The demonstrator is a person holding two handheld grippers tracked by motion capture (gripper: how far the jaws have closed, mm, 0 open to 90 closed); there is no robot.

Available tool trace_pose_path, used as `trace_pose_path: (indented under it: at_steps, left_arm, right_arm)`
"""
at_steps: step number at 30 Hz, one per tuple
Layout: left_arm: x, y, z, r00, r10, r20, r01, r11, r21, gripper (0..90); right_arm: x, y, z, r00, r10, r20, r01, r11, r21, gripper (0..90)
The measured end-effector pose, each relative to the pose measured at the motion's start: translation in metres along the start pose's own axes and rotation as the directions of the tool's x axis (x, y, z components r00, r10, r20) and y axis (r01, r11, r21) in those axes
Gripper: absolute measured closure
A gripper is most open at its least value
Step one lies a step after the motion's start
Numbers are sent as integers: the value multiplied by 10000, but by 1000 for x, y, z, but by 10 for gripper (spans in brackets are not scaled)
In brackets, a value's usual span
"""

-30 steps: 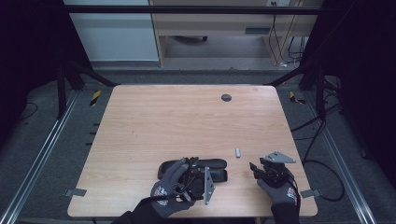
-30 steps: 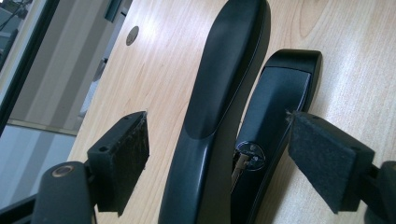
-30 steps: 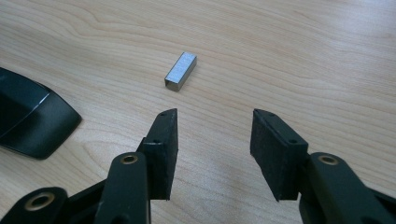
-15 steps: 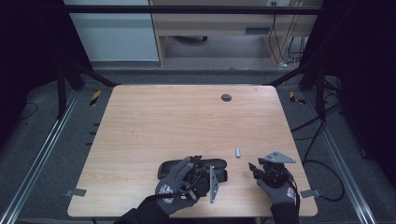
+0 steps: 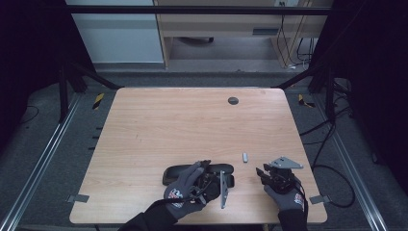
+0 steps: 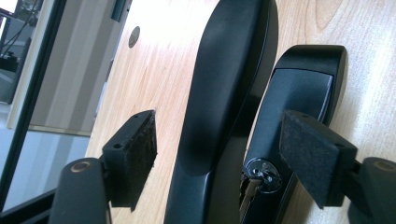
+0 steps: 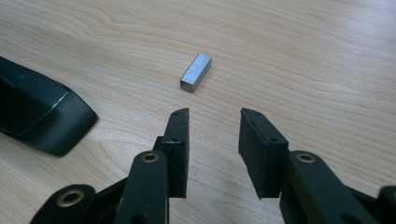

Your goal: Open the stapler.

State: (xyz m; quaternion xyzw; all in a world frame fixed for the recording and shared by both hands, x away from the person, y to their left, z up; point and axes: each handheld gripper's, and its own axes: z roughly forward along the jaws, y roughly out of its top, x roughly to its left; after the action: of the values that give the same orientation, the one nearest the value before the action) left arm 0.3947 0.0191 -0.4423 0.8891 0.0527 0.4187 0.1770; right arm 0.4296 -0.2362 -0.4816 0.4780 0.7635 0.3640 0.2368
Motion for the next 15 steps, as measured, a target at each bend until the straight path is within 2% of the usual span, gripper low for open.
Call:
trace_pose_path:
  at_steps: [11,15]
  left_arm:
    - [-1,1,5,9997,119,-215,-119,9999,-23,368]
    - [-2,2,7,9995,115,-310,-115,9999,15,406]
  right_arm:
    - [5,1,1,9999,33,-155,-31,9999,105,738]
    - [5,1,1,9998,-144,-168,146,9998,111,763]
